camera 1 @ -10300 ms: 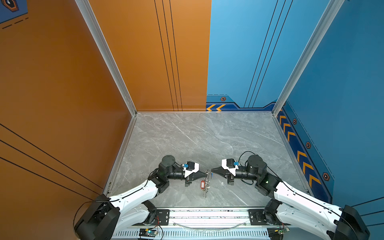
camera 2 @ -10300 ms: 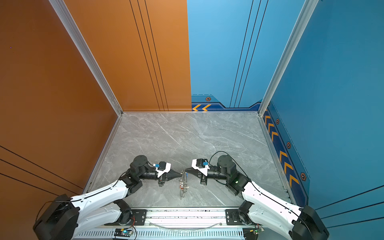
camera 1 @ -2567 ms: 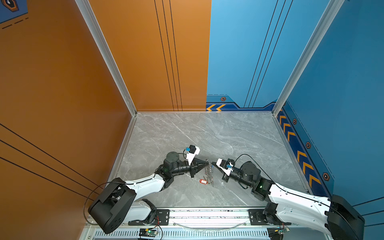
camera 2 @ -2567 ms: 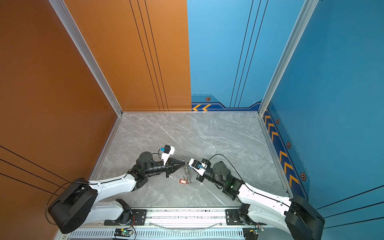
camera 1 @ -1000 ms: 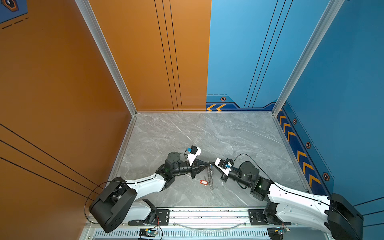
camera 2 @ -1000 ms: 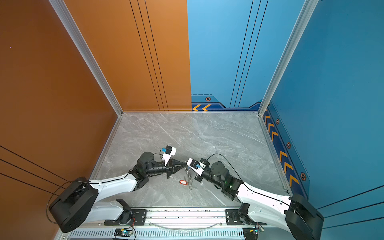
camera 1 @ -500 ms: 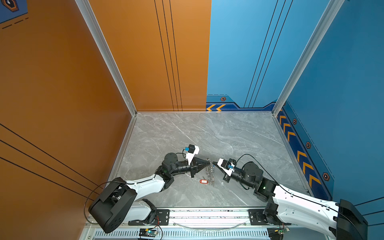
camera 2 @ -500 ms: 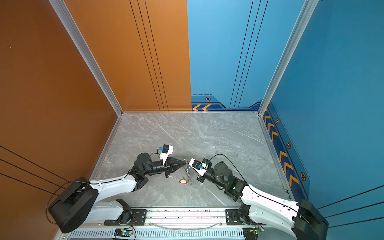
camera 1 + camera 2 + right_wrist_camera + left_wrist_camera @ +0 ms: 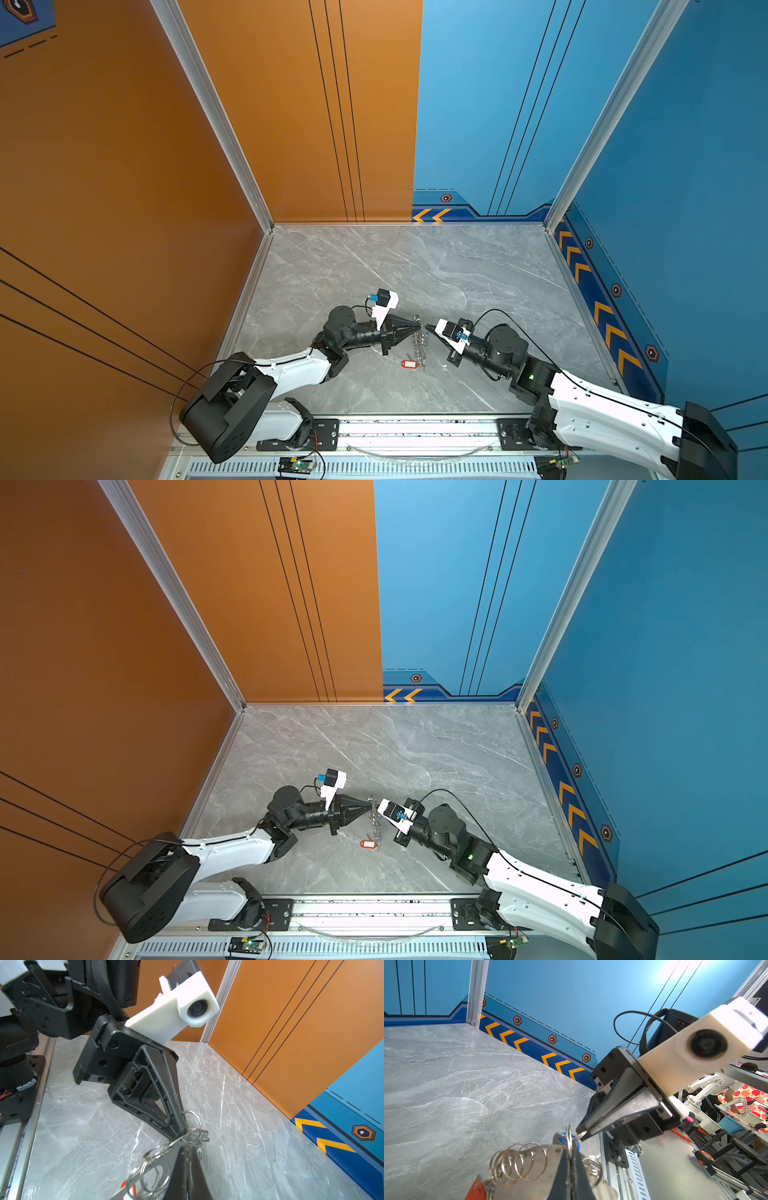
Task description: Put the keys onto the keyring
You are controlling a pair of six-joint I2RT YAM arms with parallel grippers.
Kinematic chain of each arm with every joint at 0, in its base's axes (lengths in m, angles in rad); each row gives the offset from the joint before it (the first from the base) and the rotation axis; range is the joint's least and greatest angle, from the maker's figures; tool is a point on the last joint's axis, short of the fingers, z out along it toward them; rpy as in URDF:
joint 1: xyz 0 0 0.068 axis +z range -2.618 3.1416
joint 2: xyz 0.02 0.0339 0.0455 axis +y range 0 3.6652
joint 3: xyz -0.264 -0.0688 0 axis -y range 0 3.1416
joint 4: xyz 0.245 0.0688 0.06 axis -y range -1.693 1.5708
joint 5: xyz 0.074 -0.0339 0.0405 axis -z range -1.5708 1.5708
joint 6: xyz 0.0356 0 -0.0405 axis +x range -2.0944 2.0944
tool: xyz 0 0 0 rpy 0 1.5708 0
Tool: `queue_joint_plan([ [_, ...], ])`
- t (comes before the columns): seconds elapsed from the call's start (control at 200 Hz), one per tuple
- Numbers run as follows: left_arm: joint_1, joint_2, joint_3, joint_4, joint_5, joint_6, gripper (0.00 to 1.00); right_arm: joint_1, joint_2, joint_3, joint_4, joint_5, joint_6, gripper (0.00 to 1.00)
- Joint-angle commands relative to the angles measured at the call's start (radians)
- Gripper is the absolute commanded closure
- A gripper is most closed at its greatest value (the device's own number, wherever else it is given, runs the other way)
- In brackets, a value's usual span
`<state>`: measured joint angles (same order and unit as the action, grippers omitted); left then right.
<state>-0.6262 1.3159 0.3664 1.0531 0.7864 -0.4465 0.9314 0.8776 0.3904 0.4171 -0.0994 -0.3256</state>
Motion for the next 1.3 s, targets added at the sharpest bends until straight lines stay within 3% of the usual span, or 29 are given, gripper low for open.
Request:
queue_joint_plan([
  [0.0, 0.009, 0.011, 0.001, 0.051, 0.017, -0.006, 1.00, 0.009, -0.020, 0.034, -0.029, 0.019, -0.019, 1.00],
  [0.265, 0.003, 0.032, 0.008, 0.051, 0.027, -0.004, 1.00, 0.011, -0.002, 0.046, -0.014, 0.072, -0.027, 1.00],
  [1.296, 0.011, 0.028, 0.011, 0.051, 0.031, -0.014, 1.00, 0.012, 0.040, 0.041, -0.030, 0.032, -0.034, 1.00],
])
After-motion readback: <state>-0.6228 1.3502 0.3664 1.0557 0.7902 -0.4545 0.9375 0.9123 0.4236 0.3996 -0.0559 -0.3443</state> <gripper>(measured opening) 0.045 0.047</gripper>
